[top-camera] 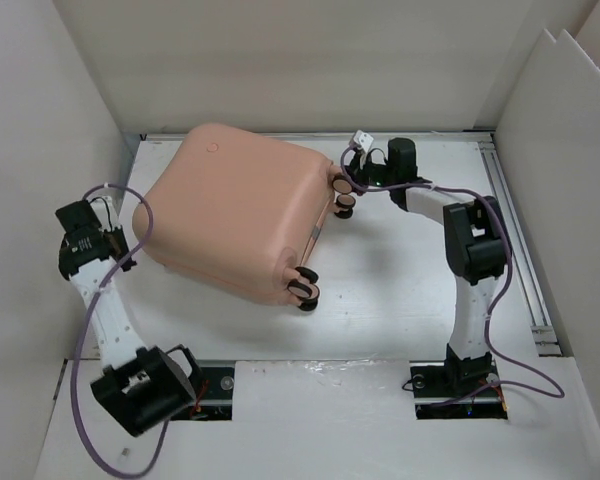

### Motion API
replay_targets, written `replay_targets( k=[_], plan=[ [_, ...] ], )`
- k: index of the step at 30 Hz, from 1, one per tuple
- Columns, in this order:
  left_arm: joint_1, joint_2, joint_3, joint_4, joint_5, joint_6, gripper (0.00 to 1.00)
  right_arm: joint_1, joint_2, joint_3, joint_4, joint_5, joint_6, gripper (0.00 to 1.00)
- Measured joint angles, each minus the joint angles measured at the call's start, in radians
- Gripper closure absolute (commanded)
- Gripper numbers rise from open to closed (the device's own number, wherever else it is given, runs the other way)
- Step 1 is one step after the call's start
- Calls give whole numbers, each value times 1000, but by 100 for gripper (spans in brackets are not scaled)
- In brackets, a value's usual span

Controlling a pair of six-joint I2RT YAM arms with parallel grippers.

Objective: Pack the luggage

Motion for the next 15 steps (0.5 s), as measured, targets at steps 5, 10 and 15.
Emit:
replay_targets(
  k=[5, 10, 15],
  plan=[
    [-95, 239, -40, 122, -48, 9, 97, 23, -76, -89, -3, 48, -32, 100],
    [-212, 414, 106, 241, -222, -24, 96, 45, -230, -273, -6, 147, -57, 100],
    [-365, 595, 333, 321, -299, 42, 88, 104, -480, -546, 15, 336, -19, 100]
  ],
)
